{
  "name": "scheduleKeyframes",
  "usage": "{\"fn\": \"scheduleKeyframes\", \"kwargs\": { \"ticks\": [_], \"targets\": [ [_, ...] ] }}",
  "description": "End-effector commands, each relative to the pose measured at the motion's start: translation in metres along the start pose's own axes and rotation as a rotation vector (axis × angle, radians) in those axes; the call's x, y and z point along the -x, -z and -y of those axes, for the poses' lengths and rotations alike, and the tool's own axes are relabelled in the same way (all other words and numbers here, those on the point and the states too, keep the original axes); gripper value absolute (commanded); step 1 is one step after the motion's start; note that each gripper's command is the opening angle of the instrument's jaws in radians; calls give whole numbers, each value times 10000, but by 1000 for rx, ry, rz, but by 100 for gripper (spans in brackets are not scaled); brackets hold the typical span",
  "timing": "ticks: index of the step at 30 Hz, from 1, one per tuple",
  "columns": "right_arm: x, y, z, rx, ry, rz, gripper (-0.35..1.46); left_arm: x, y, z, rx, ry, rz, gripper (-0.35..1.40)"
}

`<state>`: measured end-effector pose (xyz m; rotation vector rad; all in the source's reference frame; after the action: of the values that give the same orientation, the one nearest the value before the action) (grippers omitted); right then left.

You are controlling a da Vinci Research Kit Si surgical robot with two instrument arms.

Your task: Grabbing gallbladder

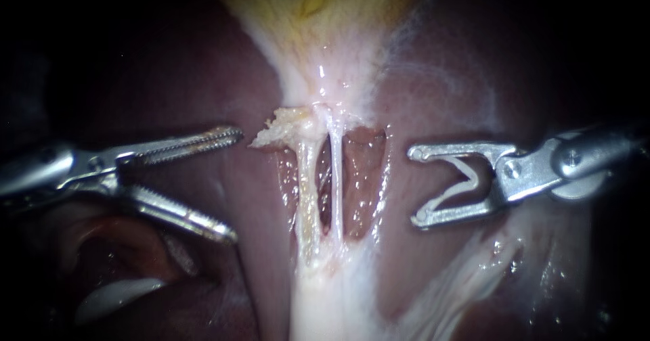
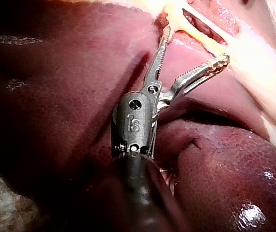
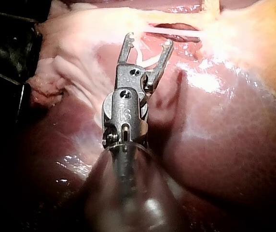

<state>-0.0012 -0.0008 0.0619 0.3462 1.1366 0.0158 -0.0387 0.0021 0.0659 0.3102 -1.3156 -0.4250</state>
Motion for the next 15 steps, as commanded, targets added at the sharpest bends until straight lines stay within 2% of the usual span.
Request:
{"fn": "scheduleKeyframes", "kwargs": {
  "ticks": [1, 7, 15],
  "targets": [
    [0, 0, 0, 0, 0, 0, 48, 0, 0, 0, 0, 0, 0, 94],
    [0, 0, 0, 0, 0, 0, 48, 1, -7, -9, 0, 1, 1, 94],
    [0, 0, 0, 0, 0, 0, 48, -6, -28, -35, 0, 1, 2, 94]
  ]
}}
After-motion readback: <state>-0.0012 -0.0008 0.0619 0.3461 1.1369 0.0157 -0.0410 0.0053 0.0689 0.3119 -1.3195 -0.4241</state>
